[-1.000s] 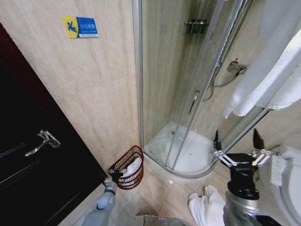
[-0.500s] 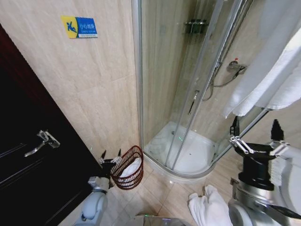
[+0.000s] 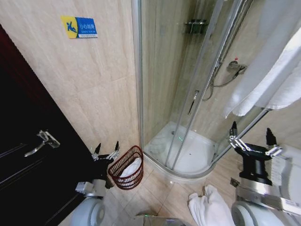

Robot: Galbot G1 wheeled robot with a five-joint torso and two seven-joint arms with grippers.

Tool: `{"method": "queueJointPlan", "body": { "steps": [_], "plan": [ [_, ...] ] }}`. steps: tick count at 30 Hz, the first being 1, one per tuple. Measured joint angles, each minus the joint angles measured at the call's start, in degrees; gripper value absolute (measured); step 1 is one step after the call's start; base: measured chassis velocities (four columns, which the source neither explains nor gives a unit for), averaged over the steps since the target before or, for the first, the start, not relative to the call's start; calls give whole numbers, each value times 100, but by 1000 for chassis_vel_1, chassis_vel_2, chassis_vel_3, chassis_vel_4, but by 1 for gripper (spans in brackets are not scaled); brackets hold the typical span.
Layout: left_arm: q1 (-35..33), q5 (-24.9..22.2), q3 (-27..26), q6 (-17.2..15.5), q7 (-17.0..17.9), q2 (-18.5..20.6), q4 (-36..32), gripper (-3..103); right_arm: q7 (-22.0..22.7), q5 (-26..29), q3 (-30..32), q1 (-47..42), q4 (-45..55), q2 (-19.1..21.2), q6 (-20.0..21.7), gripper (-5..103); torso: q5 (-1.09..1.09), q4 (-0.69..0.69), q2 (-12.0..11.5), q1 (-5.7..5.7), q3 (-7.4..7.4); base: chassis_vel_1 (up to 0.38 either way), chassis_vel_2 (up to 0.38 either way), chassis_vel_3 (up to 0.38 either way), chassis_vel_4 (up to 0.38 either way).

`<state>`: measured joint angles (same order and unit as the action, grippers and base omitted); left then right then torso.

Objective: Discard the used towel into the hamper.

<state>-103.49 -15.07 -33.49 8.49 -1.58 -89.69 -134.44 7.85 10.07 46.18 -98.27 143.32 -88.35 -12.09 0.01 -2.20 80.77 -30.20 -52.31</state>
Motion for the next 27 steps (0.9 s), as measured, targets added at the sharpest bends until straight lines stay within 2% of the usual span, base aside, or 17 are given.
{"method": "queueJointPlan", "body": {
  "steps": [6,18,27],
  "plan": [
    [-190,92,-7,83,-76,-57,-489,100,-8,-49,-80,30,-2,-40,-17,100,-1,0,0,0,0,0,0,0,0],
    [-398,340,62,297,-71,-214,-669,100,-38,-17,-69,50,-7,-8,-108,100,-1,0,-1,0,0,0,0,0,0],
    [-420,431,61,299,-55,-252,-713,100,-68,0,-83,97,-8,44,-135,100,-1,0,-1,0,0,0,0,0,0]
  ]
}}
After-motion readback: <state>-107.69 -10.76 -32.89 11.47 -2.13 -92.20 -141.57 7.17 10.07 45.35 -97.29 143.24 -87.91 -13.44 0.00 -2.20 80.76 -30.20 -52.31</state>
